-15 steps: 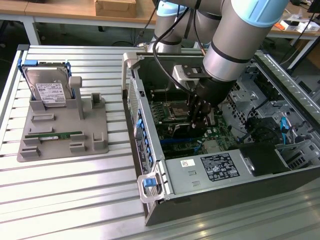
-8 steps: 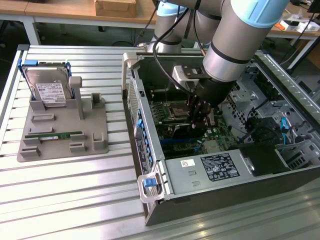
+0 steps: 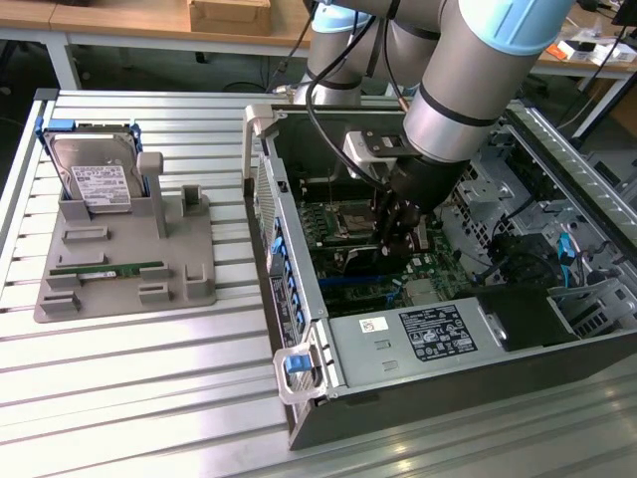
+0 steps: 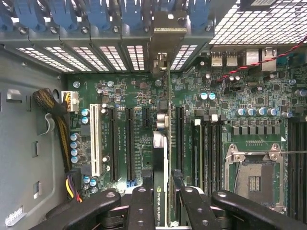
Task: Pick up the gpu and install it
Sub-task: 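Insert the gpu into the slot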
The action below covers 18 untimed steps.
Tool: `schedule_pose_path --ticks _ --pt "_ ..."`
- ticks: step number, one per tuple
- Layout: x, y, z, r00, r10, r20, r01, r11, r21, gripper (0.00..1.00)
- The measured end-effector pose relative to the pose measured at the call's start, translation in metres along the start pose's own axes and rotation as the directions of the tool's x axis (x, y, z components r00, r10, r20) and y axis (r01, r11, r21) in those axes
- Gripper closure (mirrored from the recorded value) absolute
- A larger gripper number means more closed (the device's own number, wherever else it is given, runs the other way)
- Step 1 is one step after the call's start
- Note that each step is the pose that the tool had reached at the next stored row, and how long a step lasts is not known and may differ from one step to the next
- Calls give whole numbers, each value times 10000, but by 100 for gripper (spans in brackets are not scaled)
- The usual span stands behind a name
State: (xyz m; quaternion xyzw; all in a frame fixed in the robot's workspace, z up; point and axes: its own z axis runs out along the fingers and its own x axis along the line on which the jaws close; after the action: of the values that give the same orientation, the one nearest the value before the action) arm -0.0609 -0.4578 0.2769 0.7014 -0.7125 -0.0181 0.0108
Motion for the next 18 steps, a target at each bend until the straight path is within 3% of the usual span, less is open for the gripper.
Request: schedule_pose_path --ticks 18 --pt "-2 0 11 9999 -126 -12 126 9999 -2 74"
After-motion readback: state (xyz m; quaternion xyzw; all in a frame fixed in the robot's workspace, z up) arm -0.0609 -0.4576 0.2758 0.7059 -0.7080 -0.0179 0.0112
